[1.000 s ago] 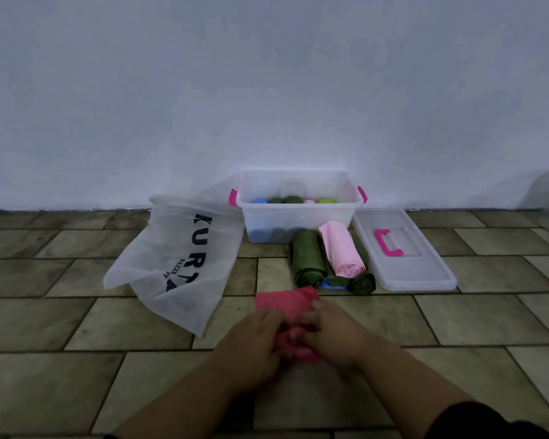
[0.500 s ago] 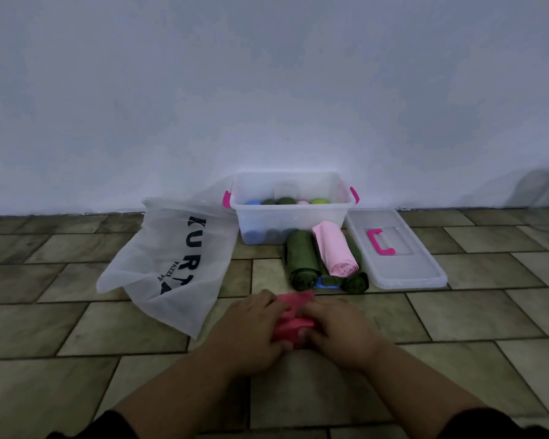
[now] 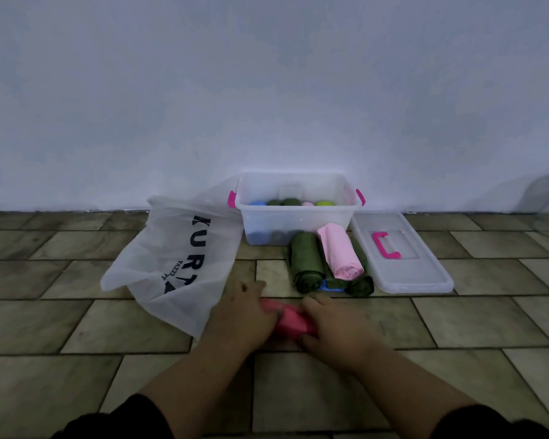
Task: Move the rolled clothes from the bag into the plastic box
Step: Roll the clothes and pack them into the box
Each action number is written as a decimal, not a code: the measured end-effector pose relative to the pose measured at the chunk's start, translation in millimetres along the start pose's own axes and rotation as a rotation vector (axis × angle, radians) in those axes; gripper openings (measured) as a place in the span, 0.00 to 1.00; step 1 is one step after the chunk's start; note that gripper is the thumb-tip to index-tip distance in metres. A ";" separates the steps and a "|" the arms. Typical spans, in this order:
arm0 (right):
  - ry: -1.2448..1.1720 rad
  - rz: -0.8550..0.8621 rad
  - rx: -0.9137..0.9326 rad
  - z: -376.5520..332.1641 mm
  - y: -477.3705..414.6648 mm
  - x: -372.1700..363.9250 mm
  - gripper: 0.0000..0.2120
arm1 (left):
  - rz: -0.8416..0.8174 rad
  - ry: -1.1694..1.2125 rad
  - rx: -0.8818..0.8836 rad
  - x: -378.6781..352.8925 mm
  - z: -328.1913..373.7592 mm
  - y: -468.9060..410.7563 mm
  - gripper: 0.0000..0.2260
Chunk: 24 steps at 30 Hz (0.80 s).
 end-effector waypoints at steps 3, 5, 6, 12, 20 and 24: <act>-0.108 -0.044 -0.177 -1.2 -8.4 0.3 0.14 | -0.035 0.481 0.451 3.3 7.4 15.3 0.30; -0.172 -0.077 -0.266 -4.5 -10.3 -0.8 0.11 | -0.148 0.876 0.721 -0.9 21.3 28.4 0.28; -0.202 -0.083 -0.298 -6.6 -10.1 -1.1 0.09 | -0.159 0.990 0.789 -2.6 26.6 30.7 0.28; -0.519 -0.088 -0.399 -23.0 4.4 -5.6 0.11 | 0.009 1.062 0.825 -13.0 28.7 19.2 0.30; -0.965 -0.129 -0.540 -0.7 -34.2 17.9 0.12 | 0.110 1.262 0.487 10.1 44.7 -16.7 0.28; -0.980 -0.043 -0.434 14.8 -99.7 58.7 0.12 | 0.108 1.049 0.163 51.9 57.8 -79.4 0.26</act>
Point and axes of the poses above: each hand's wrist, its own y-axis away from the middle knuckle, its own x-axis out of the back of the hand, z = x × y, the point moved 3 cm from there along -y, towards the middle knuckle, and after that the axes turned 12 degrees about z, right-handed, at the moved point
